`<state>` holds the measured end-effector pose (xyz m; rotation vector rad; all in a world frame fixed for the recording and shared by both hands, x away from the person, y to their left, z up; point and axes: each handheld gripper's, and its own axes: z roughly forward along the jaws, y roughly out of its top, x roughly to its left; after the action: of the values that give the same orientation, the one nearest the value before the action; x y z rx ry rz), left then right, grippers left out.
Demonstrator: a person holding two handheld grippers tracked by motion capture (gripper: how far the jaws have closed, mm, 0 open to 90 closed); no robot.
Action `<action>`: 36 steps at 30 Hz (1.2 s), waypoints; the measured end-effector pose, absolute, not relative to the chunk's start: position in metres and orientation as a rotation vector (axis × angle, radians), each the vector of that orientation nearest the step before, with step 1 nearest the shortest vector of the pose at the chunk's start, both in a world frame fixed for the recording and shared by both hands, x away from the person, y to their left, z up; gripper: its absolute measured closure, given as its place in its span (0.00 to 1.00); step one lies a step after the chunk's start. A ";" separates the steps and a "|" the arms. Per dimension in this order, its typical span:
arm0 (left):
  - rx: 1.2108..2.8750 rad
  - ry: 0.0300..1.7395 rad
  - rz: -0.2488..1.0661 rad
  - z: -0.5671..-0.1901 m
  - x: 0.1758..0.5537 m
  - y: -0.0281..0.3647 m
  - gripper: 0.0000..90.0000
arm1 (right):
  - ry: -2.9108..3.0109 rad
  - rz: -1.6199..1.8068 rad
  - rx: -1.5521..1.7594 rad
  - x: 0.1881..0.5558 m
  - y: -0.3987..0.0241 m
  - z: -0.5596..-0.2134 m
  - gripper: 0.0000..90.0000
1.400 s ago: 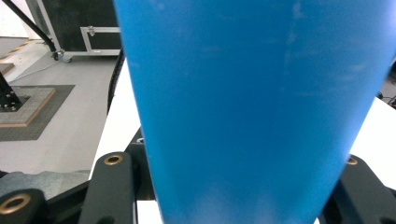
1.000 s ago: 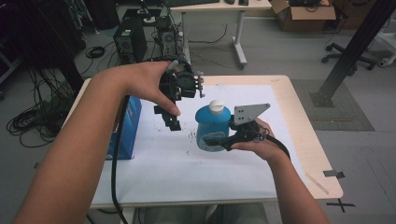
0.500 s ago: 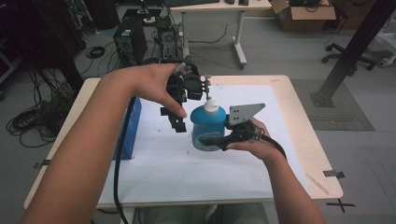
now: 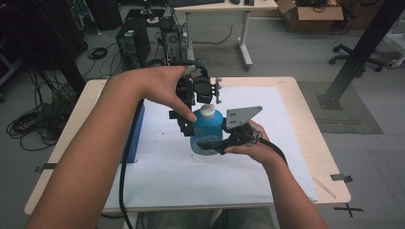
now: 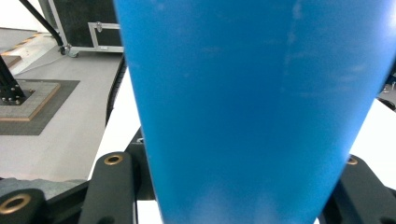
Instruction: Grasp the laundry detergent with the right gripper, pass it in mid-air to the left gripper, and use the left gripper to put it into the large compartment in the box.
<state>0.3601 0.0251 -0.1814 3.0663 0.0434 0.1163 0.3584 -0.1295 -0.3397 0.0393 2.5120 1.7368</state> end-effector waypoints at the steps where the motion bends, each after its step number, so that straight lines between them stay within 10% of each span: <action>1: 3.066 0.043 0.116 -0.181 0.360 0.025 0.05 | 2.512 1.737 0.039 0.358 -0.129 -0.340 0.49; 36: 3.108 0.042 0.202 -0.196 0.348 0.011 0.05 | 2.513 1.733 0.041 0.358 -0.109 -0.348 0.49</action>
<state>0.3483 0.0113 -0.1956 3.1079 0.0418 0.2018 0.3576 -0.1091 -0.3484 0.0413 2.5127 1.7331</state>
